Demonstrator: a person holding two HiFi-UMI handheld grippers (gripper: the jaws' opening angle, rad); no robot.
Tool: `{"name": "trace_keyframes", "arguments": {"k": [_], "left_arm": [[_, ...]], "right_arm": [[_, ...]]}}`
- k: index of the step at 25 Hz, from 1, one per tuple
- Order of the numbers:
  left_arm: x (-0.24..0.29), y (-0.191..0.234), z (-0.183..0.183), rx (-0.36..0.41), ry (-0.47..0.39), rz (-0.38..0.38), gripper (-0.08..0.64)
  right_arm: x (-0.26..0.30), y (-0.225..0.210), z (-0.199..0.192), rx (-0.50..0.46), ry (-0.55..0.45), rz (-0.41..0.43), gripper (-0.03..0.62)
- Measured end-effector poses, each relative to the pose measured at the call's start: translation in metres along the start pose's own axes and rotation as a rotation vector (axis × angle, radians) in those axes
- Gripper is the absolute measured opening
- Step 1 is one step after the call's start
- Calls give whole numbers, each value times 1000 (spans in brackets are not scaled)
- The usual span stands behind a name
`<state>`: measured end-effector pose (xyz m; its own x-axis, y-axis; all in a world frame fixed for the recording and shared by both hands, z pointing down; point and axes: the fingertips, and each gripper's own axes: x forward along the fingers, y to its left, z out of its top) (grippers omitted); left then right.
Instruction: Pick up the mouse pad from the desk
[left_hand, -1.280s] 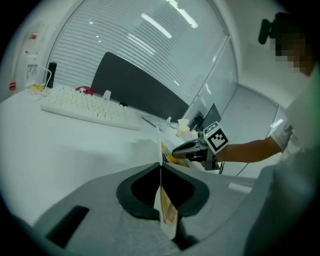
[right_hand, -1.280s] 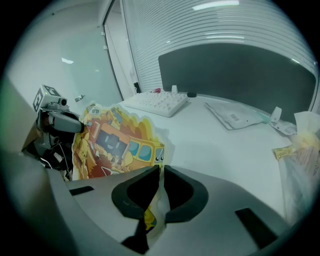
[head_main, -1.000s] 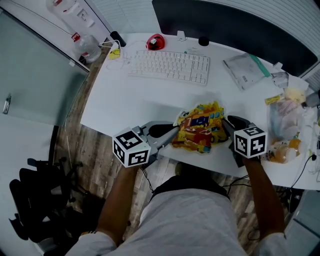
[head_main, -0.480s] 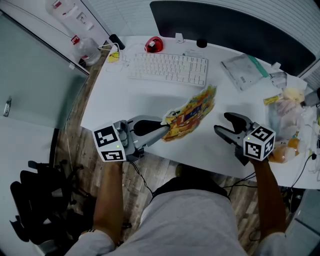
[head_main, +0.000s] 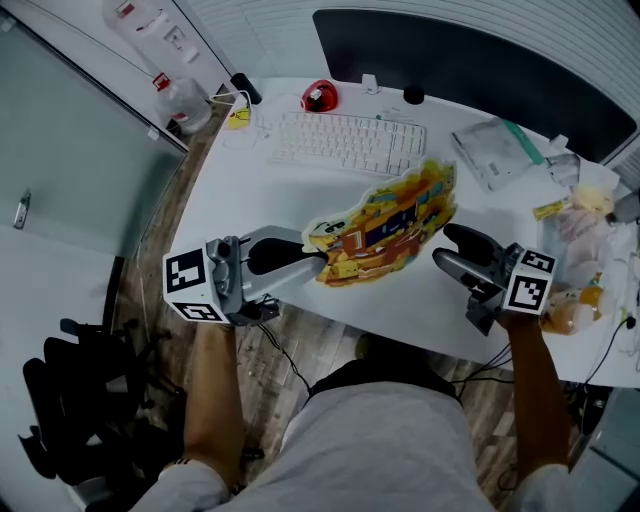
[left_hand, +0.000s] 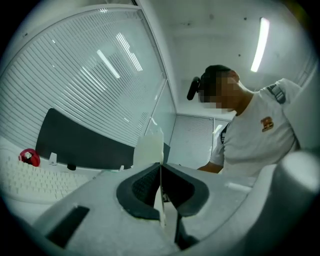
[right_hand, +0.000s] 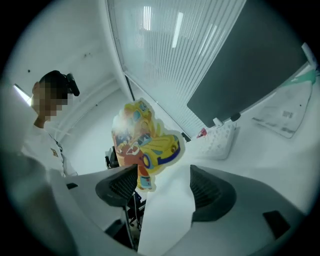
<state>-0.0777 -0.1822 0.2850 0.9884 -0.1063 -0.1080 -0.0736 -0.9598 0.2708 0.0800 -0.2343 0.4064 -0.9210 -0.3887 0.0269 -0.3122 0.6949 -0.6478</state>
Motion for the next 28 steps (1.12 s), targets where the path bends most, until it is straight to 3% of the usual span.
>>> {"name": "trace_keyframes", "arguments": {"k": [5, 8, 10, 12, 15, 20, 28], "left_arm": [[-4, -1, 8, 9, -13, 0, 20], [-6, 5, 3, 7, 14, 48, 21], [-8, 15, -1, 7, 22, 110, 21], [-13, 28, -3, 13, 23, 195, 21], [-19, 48, -9, 24, 34, 333, 21], [-24, 71, -14, 41, 21, 513, 21], [-11, 81, 15, 72, -142, 584, 21]], "right_arm": [[7, 15, 16, 35, -78, 91, 285], [11, 23, 30, 15, -129, 111, 282], [13, 23, 34, -21, -139, 90, 270], [12, 20, 36, -67, -138, 44, 138], [11, 19, 35, -140, -120, -20, 52], [14, 27, 38, -240, -104, -84, 29], [6, 52, 87, -423, -182, -162, 20]]}}
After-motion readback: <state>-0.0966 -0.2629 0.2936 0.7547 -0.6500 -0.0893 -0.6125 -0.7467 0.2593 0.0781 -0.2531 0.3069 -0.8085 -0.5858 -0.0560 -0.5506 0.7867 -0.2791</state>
